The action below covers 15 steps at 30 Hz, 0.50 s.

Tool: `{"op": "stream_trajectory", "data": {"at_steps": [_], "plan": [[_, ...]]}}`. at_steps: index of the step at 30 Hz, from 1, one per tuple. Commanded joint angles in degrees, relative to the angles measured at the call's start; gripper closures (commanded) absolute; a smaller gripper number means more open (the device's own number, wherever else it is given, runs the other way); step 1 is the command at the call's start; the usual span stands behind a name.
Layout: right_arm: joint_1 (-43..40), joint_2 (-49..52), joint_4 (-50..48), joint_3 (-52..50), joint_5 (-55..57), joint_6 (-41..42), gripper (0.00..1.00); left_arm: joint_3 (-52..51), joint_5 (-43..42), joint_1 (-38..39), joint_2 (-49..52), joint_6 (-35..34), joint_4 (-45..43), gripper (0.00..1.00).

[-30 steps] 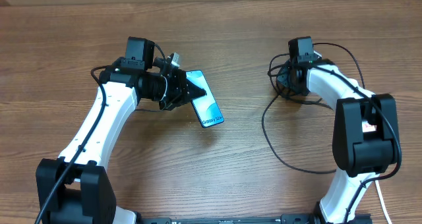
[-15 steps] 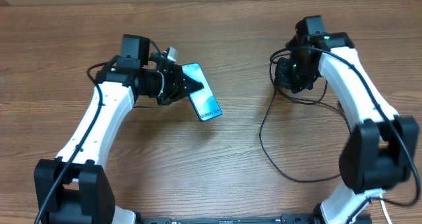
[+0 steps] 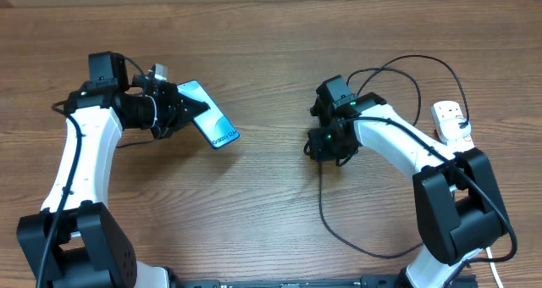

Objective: Plug charger to phone and switch on socket
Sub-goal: 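Grasp the USB-C plug with the right gripper and lift it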

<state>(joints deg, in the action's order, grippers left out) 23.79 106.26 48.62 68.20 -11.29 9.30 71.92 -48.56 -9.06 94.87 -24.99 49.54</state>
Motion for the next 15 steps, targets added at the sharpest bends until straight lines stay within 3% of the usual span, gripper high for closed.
{"op": "stream_trajectory", "data": {"at_steps": [1, 4, 6, 7, 15], "plan": [[0.2, -0.4, -2.0, 0.9, 5.2, 1.8, 0.55, 0.4, -3.9, 0.2, 0.3, 3.4, 0.3, 0.96], [0.3, -0.4, -2.2, 1.0, 5.3, 3.0, 0.35, 0.4, -4.0, 0.8, 0.3, 3.4, 0.3, 0.96], [0.4, -0.4, -1.9, 1.0, 5.5, 3.2, 0.11, 0.4, -3.9, 1.3, 0.3, 3.4, 0.2, 0.96], [0.5, -0.4, -1.9, 1.0, 6.3, 4.0, 0.06, 0.4, -3.9, 1.6, 0.3, 3.4, 0.1, 0.96], [1.8, -0.3, -1.4, 0.4, 13.6, 11.0, 0.0, 0.4, -3.9, 2.4, 0.3, 3.4, 0.0, 0.96]]}}
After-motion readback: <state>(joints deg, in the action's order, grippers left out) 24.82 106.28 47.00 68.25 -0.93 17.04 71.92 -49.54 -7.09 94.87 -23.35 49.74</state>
